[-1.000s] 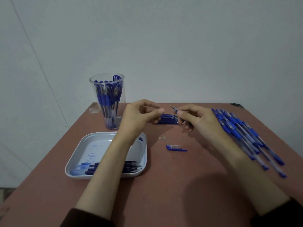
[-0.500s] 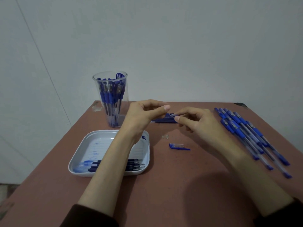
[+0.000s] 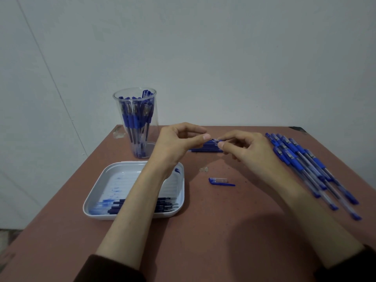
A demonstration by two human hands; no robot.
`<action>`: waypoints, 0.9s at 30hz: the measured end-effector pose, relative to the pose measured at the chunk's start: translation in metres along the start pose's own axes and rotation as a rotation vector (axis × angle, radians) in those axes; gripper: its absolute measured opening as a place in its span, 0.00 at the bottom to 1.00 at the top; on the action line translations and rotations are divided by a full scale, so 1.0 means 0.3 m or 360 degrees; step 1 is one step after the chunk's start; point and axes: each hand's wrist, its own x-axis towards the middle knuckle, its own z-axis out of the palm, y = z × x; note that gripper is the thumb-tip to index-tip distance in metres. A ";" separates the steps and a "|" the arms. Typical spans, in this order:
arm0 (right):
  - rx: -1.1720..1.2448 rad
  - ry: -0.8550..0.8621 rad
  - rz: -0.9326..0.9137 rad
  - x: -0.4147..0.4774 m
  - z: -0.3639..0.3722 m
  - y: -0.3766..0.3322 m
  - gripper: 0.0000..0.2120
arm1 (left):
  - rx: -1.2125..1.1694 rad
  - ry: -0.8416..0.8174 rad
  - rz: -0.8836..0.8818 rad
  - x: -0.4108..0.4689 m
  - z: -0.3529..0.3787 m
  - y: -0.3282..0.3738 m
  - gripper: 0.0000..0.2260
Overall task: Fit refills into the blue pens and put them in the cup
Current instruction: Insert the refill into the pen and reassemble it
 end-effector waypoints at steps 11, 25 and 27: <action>-0.0328 0.0101 -0.0208 -0.013 0.005 0.001 0.05 | 0.0210 -0.0048 0.0071 0.003 0.006 -0.014 0.11; 0.0028 0.0163 0.0032 -0.013 0.028 -0.026 0.03 | -0.0122 -0.0019 0.0072 -0.003 0.036 -0.016 0.10; 0.0265 0.0108 0.0170 -0.010 0.030 -0.034 0.02 | -0.0247 -0.0034 0.0073 -0.005 0.045 -0.014 0.12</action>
